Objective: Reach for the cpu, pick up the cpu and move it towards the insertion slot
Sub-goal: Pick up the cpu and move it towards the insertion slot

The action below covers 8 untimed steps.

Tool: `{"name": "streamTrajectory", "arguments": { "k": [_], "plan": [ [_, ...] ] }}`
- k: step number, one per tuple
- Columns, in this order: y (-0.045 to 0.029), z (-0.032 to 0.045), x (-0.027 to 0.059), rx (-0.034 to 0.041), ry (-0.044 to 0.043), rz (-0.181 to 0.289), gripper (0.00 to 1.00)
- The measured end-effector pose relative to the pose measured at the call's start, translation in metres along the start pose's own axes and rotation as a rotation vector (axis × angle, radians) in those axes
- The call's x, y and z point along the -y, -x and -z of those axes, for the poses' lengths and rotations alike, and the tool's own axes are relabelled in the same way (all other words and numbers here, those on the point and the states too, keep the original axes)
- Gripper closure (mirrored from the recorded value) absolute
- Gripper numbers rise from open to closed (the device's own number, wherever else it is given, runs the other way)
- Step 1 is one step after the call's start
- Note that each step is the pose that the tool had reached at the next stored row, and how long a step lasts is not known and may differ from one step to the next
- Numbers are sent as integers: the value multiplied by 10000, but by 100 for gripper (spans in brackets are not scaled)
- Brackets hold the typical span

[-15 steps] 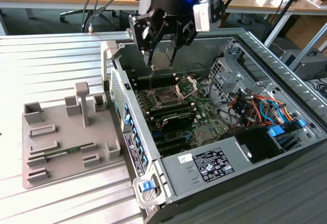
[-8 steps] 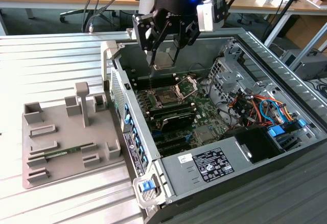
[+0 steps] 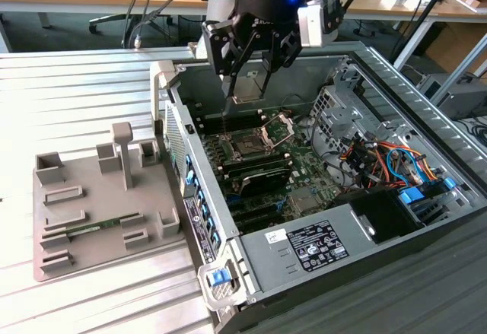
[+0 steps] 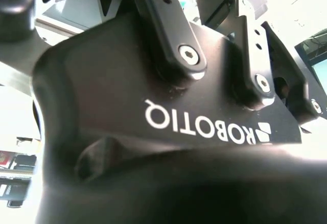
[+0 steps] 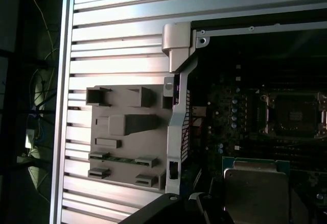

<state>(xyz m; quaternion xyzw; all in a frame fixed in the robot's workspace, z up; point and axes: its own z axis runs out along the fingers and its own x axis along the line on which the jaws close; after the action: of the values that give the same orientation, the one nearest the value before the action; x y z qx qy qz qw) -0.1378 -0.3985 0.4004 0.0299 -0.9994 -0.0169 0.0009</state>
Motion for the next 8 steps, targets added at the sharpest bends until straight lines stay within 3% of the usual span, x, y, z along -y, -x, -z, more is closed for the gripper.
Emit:
{"name": "streamTrajectory", "arguments": {
  "k": [8],
  "plan": [
    [73,0,4,0,0,0,45]
  ]
}}
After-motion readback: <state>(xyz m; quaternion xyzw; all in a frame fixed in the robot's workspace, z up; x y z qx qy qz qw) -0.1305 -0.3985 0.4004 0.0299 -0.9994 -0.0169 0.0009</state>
